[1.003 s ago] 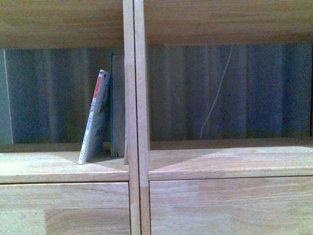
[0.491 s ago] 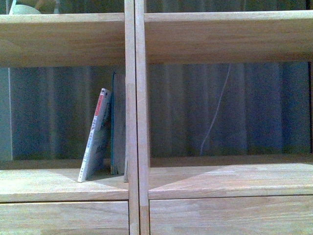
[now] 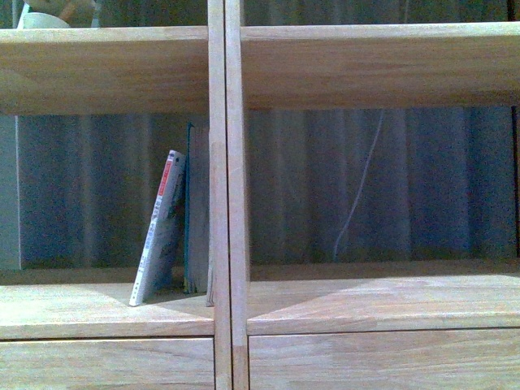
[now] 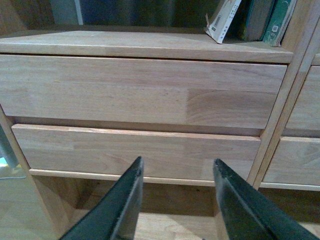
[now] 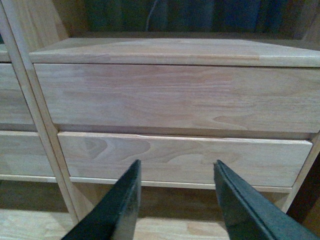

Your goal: Organize books on shelf

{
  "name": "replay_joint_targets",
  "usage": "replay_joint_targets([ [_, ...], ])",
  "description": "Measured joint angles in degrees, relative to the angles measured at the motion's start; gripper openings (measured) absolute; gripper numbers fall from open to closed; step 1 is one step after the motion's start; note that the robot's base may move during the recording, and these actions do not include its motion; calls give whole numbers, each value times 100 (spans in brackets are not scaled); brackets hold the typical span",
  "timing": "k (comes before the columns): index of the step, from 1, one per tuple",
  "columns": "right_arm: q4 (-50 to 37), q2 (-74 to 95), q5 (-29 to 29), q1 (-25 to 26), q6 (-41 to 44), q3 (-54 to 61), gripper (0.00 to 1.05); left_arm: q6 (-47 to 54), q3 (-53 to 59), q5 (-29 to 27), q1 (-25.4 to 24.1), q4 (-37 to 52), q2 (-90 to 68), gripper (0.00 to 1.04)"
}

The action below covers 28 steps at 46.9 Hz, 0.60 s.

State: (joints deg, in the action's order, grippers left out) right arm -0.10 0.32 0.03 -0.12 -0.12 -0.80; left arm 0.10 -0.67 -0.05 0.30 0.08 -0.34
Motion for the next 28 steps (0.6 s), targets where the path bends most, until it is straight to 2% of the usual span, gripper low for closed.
replay_joint_targets([
  [17,0,0,0,0,-2,0,99,4,0,0,0,0,0,99],
  [28,0,0,0,0,-2,0,98,2,0,0,0,0,0,97],
])
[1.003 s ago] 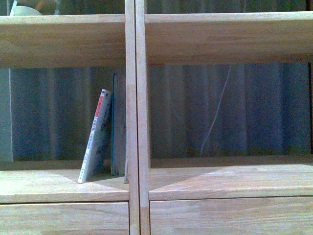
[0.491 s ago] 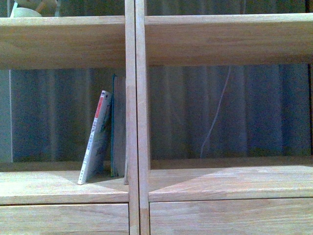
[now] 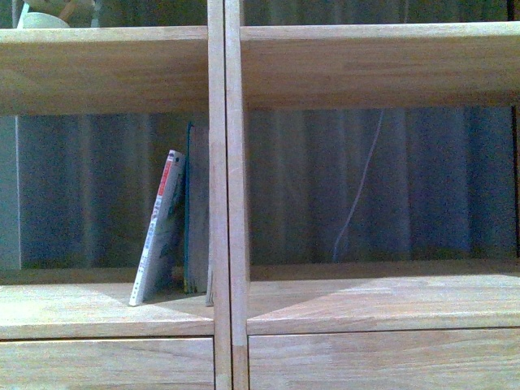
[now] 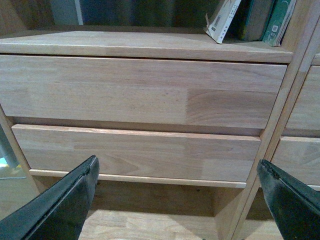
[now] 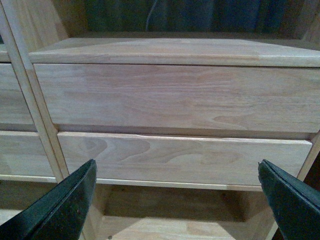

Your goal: Organize books on shelf

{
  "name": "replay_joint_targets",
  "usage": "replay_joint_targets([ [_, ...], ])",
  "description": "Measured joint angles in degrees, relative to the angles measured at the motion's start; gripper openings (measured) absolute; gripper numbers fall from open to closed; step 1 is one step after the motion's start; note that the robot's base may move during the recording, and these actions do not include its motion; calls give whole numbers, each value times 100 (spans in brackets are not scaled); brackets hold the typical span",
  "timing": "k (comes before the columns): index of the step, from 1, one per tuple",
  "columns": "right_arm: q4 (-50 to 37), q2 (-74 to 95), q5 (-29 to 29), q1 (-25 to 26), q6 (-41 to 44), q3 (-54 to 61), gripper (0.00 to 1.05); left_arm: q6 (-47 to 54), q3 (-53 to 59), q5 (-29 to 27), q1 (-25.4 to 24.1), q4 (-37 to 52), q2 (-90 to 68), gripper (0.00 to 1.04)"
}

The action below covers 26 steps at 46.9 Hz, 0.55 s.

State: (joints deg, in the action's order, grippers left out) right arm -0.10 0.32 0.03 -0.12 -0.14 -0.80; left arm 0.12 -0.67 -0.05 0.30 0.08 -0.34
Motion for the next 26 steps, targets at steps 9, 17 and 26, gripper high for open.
replay_joint_targets([
  [9,0,0,0,0,0,0,98,0,0,0,0,0,0,97],
  [17,0,0,2,0,0,0,98,0,0,0,0,0,0,97],
  [26,0,0,0,0,0,0,98,0,0,0,0,0,0,97],
])
